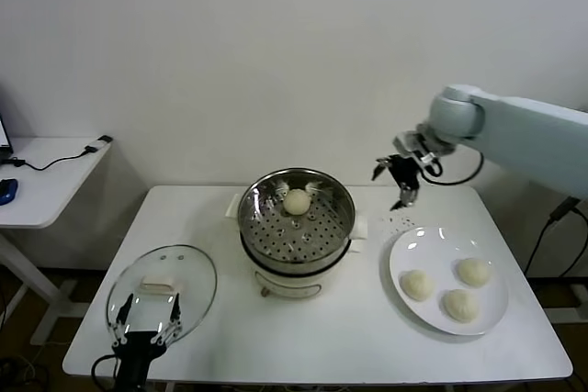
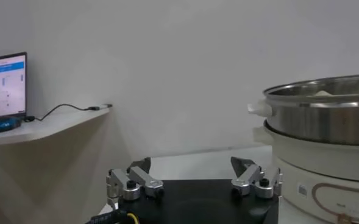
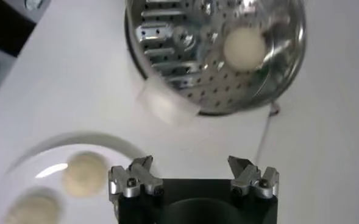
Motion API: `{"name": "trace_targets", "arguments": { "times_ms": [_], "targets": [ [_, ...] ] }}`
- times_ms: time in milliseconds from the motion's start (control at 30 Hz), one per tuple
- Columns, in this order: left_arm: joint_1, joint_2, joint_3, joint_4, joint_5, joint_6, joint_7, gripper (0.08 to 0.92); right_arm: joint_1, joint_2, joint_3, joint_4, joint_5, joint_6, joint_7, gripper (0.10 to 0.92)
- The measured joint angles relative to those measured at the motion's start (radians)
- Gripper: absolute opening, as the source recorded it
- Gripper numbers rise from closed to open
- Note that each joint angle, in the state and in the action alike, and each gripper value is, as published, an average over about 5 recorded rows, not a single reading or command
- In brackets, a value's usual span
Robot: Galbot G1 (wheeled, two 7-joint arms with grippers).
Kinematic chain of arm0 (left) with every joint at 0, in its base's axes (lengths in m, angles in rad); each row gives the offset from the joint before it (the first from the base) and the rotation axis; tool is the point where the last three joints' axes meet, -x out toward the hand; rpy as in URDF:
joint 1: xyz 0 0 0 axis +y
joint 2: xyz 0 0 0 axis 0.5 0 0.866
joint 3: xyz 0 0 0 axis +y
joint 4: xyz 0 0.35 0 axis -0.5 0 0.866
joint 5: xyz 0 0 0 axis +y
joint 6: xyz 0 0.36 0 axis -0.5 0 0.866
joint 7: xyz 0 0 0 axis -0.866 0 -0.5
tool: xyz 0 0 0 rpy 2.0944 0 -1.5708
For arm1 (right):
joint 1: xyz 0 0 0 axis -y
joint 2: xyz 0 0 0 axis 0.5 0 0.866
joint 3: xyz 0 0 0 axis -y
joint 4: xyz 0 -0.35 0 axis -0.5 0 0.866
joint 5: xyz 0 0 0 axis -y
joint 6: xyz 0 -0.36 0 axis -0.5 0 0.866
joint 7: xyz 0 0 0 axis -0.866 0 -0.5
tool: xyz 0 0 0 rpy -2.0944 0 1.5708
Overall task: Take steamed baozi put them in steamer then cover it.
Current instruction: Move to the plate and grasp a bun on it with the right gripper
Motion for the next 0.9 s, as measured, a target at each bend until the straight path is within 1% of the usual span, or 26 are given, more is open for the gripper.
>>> {"name": "trace_targets", "arguments": {
  "times_ms": [333, 567, 900],
  "targets": [
    [0.016, -0.002, -0.004, -0.013, 0.0, 0.002, -0.001, 0.823, -0.233, -0.063, 0.117, -0.021, -0.085, -0.063, -0.007, 0.823],
    [0.016, -0.006, -0.005, -0.013, -0.001, 0.006, -0.001, 0.823, -0.358, -0.059, 0.187, -0.056, -0.145, -0.084, -0.007, 0.823],
    [0.018, -0.007, -0.01, -0.005, -0.001, 0.005, -0.002, 0.823, -0.462, -0.036, 0.249, -0.093, -0.188, -0.097, -0.001, 0.823]
  ]
}}
